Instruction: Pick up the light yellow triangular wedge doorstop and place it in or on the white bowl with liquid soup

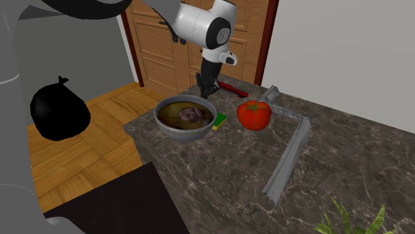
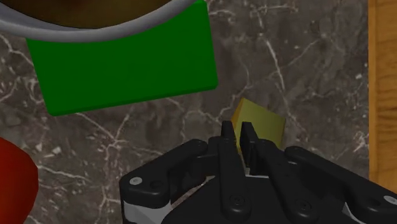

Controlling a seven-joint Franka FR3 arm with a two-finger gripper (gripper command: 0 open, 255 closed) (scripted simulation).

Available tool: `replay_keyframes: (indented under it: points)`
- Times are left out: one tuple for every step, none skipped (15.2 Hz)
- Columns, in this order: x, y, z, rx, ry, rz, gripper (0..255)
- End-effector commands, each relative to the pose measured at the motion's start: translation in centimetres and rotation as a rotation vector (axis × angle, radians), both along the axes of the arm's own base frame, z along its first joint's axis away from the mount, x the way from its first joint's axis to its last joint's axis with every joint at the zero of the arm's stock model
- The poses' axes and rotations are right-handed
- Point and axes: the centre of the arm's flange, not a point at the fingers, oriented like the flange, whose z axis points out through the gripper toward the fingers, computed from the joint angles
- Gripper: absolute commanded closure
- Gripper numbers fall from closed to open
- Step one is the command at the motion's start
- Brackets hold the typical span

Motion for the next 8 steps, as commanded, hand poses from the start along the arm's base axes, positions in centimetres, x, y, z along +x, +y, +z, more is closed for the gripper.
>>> replay_keyframes:
  points:
    - [0.0,-0.1,-0.2,-0.002,0.002,-0.001,255]
    - [0.0,-0.1,-0.2,-0.002,0.002,-0.001,255]
    - [0.0,-0.1,-0.2,-0.002,0.002,-0.001,255]
    - [0.0,-0.1,-0.2,-0.002,0.002,-0.001,255]
    - [-0.1,-0.2,-0.2,-0.002,0.002,-0.001,255]
    - [-0.2,-0.2,1.6,0.000,-0.010,0.002,255]
    - [-0.2,-0.2,1.6,0.000,-0.010,0.002,0]
    - [0.4,-0.4,1.9,0.069,-0.032,-0.016,0]
